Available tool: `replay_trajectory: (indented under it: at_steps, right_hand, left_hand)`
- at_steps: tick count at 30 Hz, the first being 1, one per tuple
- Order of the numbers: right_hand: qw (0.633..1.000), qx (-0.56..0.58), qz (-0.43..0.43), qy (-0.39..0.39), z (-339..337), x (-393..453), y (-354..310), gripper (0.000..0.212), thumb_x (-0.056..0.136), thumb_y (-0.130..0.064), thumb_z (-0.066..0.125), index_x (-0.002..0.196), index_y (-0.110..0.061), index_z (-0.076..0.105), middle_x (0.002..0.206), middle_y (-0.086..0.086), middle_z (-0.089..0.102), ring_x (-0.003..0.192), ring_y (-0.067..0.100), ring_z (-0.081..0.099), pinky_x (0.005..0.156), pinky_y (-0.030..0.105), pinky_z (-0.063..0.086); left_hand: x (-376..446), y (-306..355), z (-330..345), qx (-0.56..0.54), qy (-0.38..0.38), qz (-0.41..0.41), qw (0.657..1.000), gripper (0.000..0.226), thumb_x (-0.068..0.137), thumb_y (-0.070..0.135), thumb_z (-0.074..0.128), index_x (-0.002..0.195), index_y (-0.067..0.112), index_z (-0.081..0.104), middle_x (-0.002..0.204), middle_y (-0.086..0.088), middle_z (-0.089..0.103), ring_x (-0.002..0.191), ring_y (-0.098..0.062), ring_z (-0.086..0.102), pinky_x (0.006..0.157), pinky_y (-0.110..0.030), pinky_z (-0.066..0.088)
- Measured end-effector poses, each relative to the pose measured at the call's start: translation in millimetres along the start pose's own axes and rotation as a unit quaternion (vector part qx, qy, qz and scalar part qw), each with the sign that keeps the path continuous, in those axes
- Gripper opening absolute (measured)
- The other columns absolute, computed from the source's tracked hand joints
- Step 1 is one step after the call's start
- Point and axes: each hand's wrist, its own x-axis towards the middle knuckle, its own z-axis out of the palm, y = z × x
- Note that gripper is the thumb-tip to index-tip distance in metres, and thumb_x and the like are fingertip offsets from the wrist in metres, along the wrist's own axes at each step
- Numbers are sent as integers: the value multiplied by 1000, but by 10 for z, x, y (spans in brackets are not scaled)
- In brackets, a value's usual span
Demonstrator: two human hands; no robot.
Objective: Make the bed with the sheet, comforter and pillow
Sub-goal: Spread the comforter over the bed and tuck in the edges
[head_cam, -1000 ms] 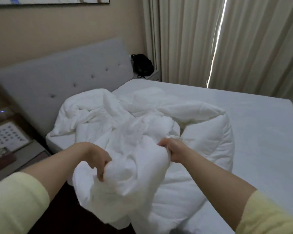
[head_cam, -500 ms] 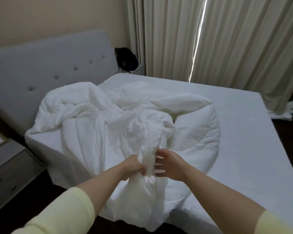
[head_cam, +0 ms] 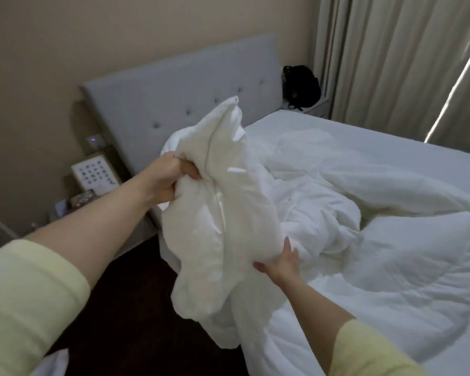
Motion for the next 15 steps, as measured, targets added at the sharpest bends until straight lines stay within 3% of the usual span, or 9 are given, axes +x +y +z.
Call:
replay_trajectory:
  at_steps: [3, 6, 8, 9, 10, 12, 13, 15]
  right_hand:
    - [999, -12, -6, 33, -124, 324, -162, 48, 96, -37, 46, 133, -6, 45, 142, 20, 43, 132, 35, 41, 108, 39, 33]
    - [993, 114, -8, 41, -364, 454, -566, 43, 103, -26, 30, 129, 3, 48, 117, 24, 59, 113, 37, 55, 105, 41, 41]
    - [970, 241, -30, 8, -598, 405, -1053, 25, 101, -20, 40, 108, 0, 54, 86, 19, 58, 83, 29, 64, 90, 36, 52]
    - [948, 317, -42, -7, -722, 339, -1303, 18, 99, -15, 42, 87, -6, 52, 72, 14, 50, 62, 23, 60, 75, 33, 56]
    - [928, 369, -48, 1, -855, 281, -1475, 25, 98, -11, 41, 73, -9, 46, 62, 11, 41, 49, 18, 52, 62, 31, 56]
    - [929, 366, -52, 9, -1110, 162, -1493, 30, 97, -12, 40, 67, -9, 42, 59, 7, 36, 50, 16, 45, 57, 27, 50]
    - [939, 341, -48, -1, -1163, 99, -1411, 31, 97, -15, 41, 67, -9, 44, 60, 7, 39, 54, 16, 47, 58, 26, 47]
    - [955, 297, 3, 20, -1267, -22, -955, 32, 99, -20, 42, 69, -11, 46, 65, 6, 45, 58, 16, 49, 58, 25, 43]
  left_hand:
    - [-119, 56, -260, -9, 31, 3, 999, 39, 76, -20, 42, 85, 9, 67, 73, -3, 75, 67, -18, 72, 59, -28, 61]
    - [-257, -165, -711, 108, 47, -77, 990, 33, 71, -13, 59, 85, 16, 69, 90, -9, 75, 74, -15, 70, 60, -22, 59]
    - [-332, -354, -803, 310, -9, -187, 932, 29, 86, -9, 57, 87, 19, 63, 90, -4, 69, 75, -11, 60, 60, -14, 52]
    - [-349, -426, -769, 391, -30, -215, 894, 27, 90, -5, 54, 81, 19, 62, 82, 0, 64, 73, -11, 55, 63, -16, 49]
    - [-351, -489, -674, 450, -29, -200, 870, 25, 91, -1, 54, 77, 18, 61, 82, 0, 61, 76, -13, 53, 70, -21, 46]
    - [-308, -540, -586, 459, 29, -138, 877, 17, 90, 0, 57, 96, 15, 60, 103, -1, 60, 95, -17, 51, 84, -27, 39]
    - [-273, -511, -616, 453, 41, -136, 880, 26, 90, -1, 58, 108, 17, 55, 113, 0, 55, 104, -18, 50, 88, -27, 39]
    - [-209, -437, -621, 504, -33, -215, 836, 38, 88, 3, 62, 124, 14, 55, 128, -2, 52, 117, -22, 52, 92, -21, 46]
